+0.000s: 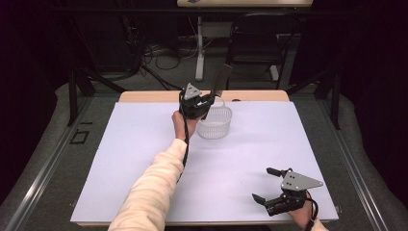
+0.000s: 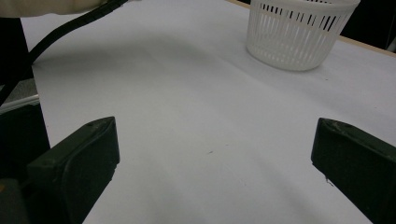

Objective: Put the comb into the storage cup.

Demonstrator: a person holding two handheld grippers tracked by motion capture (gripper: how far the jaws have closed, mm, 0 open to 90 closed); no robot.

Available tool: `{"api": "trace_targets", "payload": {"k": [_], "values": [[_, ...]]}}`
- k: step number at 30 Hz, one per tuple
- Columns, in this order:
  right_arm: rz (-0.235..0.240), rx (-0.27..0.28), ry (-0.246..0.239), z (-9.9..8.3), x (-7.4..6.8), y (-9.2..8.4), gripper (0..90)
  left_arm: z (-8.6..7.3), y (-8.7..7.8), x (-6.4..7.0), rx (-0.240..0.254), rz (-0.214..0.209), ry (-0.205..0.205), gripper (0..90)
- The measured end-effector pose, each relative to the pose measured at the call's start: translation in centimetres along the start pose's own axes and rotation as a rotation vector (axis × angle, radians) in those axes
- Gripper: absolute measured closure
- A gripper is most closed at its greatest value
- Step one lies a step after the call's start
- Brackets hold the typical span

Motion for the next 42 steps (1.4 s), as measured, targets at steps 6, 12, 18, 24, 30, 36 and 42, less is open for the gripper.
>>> {"api": "trace_targets", "payload": {"k": [6,12,18,24,30,36,42], "values": [[0.0,0.0,0.001,0.0,0.0,0.0,0.6,-0.4,0.3,-0.1,-0.016,-0.007,0.002,72.0],[-0.001,0.003,-0.009,0.0,0.1,0.0,0.6,-0.8,0.6,0.0,-0.036,-0.022,0.002,72.0],[-0.003,0.004,-0.01,0.0,0.1,0.0,0.7,-1.2,0.9,0.1,-0.055,-0.03,0.005,72.0],[-0.002,0.003,-0.008,0.0,0.1,0.0,0.7,-1.6,1.1,0.0,-0.079,-0.041,0.001,72.0],[-0.003,0.003,-0.011,0.0,0.1,0.0,0.7,-1.8,1.3,0.1,-0.094,-0.046,0.01,72.0],[-0.003,0.003,-0.01,0.0,0.1,0.0,0.7,-1.9,1.4,0.2,-0.104,-0.052,0.019,72.0],[-0.004,0.002,-0.01,0.0,0.1,0.0,0.7,-2.0,1.5,0.3,-0.115,-0.063,0.026,72.0]]}}
Point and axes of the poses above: each handheld gripper's, and its own axes: y roughly forward along the jaws, z roughly out of its top, x roughly to its right, the point moved 7 cm from there along y, roughly forward along the jaws, and after that the axes turned 4 degrees about -z, right-handed, at the moved point
